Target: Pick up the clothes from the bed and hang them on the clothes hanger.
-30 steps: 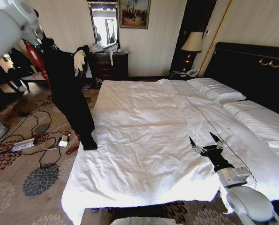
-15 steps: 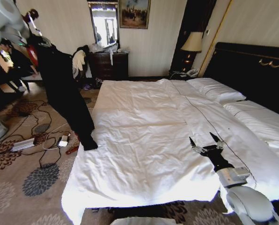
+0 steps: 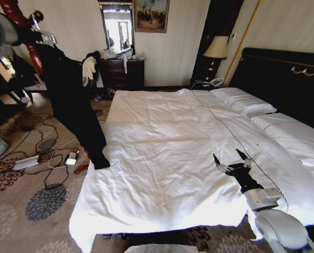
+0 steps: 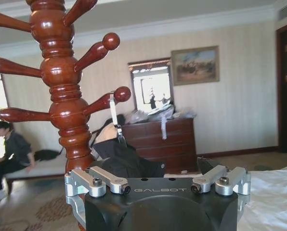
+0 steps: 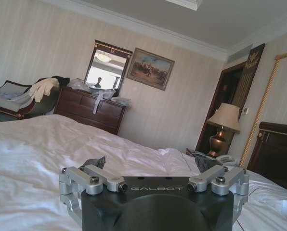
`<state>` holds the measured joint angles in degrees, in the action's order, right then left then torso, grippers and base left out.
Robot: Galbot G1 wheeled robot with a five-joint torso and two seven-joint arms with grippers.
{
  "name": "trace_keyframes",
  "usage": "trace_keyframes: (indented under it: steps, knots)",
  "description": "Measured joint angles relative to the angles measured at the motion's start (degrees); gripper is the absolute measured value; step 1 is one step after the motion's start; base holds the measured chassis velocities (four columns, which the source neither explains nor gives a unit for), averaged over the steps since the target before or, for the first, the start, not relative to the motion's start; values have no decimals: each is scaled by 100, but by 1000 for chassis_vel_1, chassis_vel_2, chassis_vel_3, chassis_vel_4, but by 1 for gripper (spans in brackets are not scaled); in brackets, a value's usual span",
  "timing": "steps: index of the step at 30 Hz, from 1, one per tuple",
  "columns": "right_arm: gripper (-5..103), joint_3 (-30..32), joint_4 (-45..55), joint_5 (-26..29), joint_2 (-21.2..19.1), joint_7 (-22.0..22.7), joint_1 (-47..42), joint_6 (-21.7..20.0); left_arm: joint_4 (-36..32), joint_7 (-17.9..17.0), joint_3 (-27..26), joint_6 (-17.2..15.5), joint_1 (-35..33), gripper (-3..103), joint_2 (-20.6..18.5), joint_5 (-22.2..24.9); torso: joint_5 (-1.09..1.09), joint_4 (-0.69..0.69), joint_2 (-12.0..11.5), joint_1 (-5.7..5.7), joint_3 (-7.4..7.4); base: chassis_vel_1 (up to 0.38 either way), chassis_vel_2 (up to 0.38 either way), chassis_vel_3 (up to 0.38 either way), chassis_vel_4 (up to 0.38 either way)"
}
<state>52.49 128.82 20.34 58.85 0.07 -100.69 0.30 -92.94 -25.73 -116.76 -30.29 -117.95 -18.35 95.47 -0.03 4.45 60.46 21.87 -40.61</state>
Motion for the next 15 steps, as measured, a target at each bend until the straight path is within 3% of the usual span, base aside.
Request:
trace_keyframes:
  steps: [2, 5, 7, 8, 10, 14, 15]
  knots:
    - [100, 0, 0, 0, 0, 0, 0, 0, -118, 57, 16, 48, 0, 100, 119, -17, 1, 1, 0, 0, 0, 0, 0, 0, 0]
    - [100, 0, 0, 0, 0, 0, 0, 0, -1011, 416, 143, 492, -67, 100, 861, -342, 2, 1, 0, 0, 0, 0, 0, 0, 0]
    - [100, 0, 0, 0, 0, 0, 0, 0, -1157, 467, 171, 576, -84, 100, 994, -429, 2, 3, 0, 0, 0, 0, 0, 0, 0]
    - [100, 0, 0, 0, 0, 0, 0, 0, -1545, 612, 241, 769, -124, 100, 1365, -603, 1, 1, 0, 0, 0, 0, 0, 0, 0]
    - [100, 0, 0, 0, 0, 0, 0, 0, -1642, 635, 260, 822, -134, 100, 1470, -654, 1, -1, 0, 0, 0, 0, 0, 0, 0]
    - [100, 0, 0, 0, 0, 0, 0, 0, -2205, 864, 482, 1196, -196, 100, 2342, -1232, 4, 4, 0, 1, 0, 0, 0, 0, 0]
    - [100, 0, 0, 0, 0, 0, 0, 0, -2205, 864, 482, 1196, -196, 100, 2342, -1232, 4, 4, 0, 1, 0, 0, 0, 0, 0]
